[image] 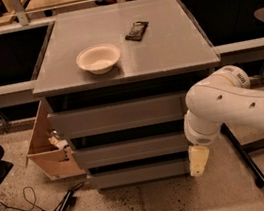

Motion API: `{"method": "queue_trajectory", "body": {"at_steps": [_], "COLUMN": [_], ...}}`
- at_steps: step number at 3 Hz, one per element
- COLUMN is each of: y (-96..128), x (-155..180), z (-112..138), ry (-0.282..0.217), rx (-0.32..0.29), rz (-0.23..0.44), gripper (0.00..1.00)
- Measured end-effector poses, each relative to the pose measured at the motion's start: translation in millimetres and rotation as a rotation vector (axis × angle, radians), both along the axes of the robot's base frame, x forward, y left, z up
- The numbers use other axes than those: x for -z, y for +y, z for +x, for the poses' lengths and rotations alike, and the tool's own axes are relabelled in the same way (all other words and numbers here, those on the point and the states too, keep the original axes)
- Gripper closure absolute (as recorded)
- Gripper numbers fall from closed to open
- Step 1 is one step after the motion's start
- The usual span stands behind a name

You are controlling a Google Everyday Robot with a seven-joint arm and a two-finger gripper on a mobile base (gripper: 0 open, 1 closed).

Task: Open middle drawer

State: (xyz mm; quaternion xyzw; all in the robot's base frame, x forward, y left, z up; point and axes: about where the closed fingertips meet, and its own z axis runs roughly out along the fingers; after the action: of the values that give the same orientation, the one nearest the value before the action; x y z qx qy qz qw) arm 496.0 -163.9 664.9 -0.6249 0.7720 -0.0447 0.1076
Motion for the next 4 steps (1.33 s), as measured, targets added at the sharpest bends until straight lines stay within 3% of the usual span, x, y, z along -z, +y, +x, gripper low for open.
{"method": "queue_trajectory", "body": {"at_steps": [1, 2, 3, 4], "y": [4.4, 25.4, 36.9, 37.6], "x": [7.8, 61.1, 91.4, 126.3], "z": [0.0, 12.9, 30.3, 57.1], "ry": [0.012, -0.001, -0.030, -0.019], "rx": [-0.002, -0.075, -0.114, -0.133], "rz": [-0.003, -0.001, -0.014, -0.050], "gripper": [0.00, 0.00, 0.00, 0.00]}}
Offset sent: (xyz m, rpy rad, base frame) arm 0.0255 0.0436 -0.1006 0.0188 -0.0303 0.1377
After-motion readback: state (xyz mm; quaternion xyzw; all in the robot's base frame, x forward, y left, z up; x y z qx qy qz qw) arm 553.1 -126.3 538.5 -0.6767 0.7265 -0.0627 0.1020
